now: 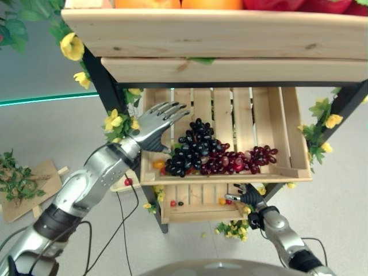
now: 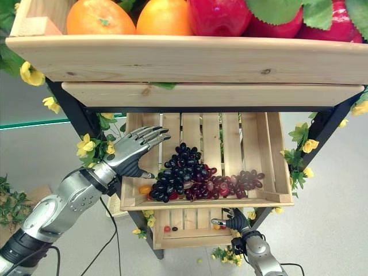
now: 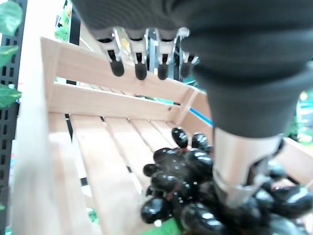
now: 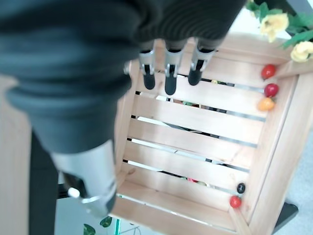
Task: Pick up the fruits from the basket on one side to the basket on the other side
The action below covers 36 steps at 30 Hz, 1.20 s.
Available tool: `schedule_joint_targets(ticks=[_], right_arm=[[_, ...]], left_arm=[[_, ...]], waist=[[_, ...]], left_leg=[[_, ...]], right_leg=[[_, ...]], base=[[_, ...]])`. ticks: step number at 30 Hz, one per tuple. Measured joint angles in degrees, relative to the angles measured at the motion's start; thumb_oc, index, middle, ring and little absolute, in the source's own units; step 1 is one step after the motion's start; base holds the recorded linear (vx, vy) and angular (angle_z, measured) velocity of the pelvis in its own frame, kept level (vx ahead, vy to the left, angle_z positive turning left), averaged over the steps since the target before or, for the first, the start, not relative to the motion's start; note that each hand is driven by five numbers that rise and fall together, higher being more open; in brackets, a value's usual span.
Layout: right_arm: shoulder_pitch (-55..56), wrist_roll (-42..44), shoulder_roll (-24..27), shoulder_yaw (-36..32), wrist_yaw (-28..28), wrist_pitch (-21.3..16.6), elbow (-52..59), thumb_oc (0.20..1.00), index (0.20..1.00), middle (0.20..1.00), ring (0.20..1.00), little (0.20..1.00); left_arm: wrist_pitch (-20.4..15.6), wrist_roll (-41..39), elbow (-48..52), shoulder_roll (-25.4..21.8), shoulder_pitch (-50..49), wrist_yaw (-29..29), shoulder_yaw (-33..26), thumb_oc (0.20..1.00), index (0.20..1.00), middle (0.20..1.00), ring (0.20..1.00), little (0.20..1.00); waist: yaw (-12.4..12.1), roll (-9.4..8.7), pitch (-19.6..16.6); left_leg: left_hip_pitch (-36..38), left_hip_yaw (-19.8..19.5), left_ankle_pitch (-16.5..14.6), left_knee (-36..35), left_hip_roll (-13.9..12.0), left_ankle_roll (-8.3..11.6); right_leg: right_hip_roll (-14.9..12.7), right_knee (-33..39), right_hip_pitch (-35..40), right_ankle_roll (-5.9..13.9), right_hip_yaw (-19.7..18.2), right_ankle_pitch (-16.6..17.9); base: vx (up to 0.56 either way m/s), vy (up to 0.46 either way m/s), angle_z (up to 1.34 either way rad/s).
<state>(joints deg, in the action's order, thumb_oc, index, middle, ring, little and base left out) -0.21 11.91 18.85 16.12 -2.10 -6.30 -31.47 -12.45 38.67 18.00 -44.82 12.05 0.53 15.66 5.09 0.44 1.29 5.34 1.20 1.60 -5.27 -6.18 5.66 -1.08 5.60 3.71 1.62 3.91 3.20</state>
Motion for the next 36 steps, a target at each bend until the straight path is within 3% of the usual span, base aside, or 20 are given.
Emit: schedule_joint_targets(ticks=[8, 13, 19, 36], right_arm=[[0.34, 0.01, 0.0, 0.0, 0.06, -0.06, 0.03, 1.0, 1.0, 1.0, 1.0, 1.0], [0.36, 0.03, 0.0, 0.01, 0.15, -0.35, 0.03, 1.0, 1.0, 1.0, 1.0, 1.0], [0.43, 0.06, 0.01, 0.14, 0.17, -1.7, -0.13, 1.0, 1.0, 1.0, 1.0, 1.0], [0.89, 0.12, -0.02, 0.16, 0.25, -2.53, -0.25, 1.0, 1.0, 1.0, 1.0, 1.0]], left_arm=[[-0.92, -0.15, 0.42, 1.56, -1.31, -1.86, -1.03, 1.0, 1.0, 1.0, 1.0, 1.0], [-2.51, -4.55, 0.55, 1.46, -1.42, -2.19, -1.04, 1.0, 1.0, 1.0, 1.0, 1.0], [-5.93, -14.37, 1.33, -2.1, 0.32, 0.15, -0.84, 1.0, 1.0, 1.0, 1.0, 1.0], [-7.18, -27.18, 3.6, -7.29, 2.02, 2.38, -0.47, 1.0, 1.0, 1.0, 1.0, 1.0]], waist=[[-1.38, 0.29, 0.16], [-1.5, 0.32, 0.17], [-1.47, 0.24, 0.18], [-1.72, -0.69, 0.07]], left_leg=[[-0.18, -1.28, -0.14, -0.07, -0.01, -0.23], [-0.52, -1.61, -0.06, -0.04, 0.02, -0.2], [-0.83, -1.92, 0.19, 0.2, 0.19, 0.16], [-0.89, -2.03, 0.2, 0.19, 0.41, 0.17]], right_leg=[[-0.03, 0.0, 0.12, -0.02, 0.74, -0.03], [-0.11, 0.0, 0.05, -0.08, 1.17, -0.08], [-0.28, 0.0, -0.07, -0.07, 1.44, -0.08], [-0.41, -0.02, -0.02, 0.08, 1.55, -0.18]], base=[[0.0, 0.0, 0.04], [0.0, 0.005, 0.04], [0.01, 0.002, 0.02], [0.0, 0.0, 0.0]])
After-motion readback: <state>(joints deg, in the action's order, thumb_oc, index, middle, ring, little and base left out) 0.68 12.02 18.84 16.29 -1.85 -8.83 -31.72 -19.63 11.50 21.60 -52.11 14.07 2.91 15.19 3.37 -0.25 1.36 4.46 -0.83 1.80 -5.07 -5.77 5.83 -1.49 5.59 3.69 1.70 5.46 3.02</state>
